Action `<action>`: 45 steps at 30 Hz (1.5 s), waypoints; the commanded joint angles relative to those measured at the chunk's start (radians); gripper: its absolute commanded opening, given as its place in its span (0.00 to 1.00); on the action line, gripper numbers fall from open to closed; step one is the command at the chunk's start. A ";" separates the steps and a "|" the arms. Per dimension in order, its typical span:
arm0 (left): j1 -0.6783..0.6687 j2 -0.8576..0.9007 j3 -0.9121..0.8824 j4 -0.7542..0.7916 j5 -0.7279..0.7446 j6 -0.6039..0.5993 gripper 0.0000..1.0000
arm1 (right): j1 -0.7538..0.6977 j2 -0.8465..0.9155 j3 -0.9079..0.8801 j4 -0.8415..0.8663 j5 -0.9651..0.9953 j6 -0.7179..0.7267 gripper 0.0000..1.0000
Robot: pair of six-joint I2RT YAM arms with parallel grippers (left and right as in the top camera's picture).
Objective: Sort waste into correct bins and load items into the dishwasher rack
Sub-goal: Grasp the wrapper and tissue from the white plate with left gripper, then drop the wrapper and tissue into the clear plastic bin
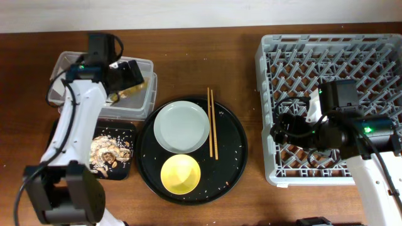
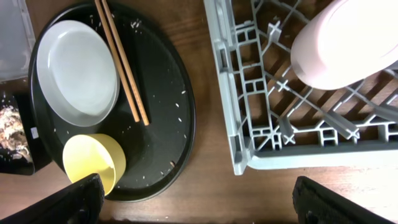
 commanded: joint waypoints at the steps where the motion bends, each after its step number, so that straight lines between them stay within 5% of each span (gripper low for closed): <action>1: -0.009 -0.133 0.153 -0.208 0.167 0.171 0.99 | -0.005 0.000 0.000 0.008 0.005 -0.009 0.98; 6: -0.117 -0.193 0.157 -0.455 0.227 0.259 0.92 | -0.005 0.000 0.000 0.003 0.005 -0.009 0.98; 15: -0.354 -0.192 0.156 -0.454 0.223 0.261 0.99 | -0.005 0.000 0.000 0.004 0.005 -0.009 0.98; 33: -0.362 -0.193 0.156 -0.451 0.203 0.261 0.99 | -0.005 0.000 0.000 0.004 0.005 -0.009 0.98; 36: -0.364 -0.261 0.143 -0.304 0.060 0.274 0.99 | -0.005 0.000 0.000 0.004 0.005 -0.009 0.98; 39: -0.364 -0.424 0.057 -0.092 0.065 0.391 0.99 | -0.005 0.000 0.000 0.004 0.005 -0.009 0.98; 45: -0.287 -0.824 -0.307 0.123 0.074 0.404 1.00 | -0.005 0.000 0.000 0.004 0.005 -0.009 0.98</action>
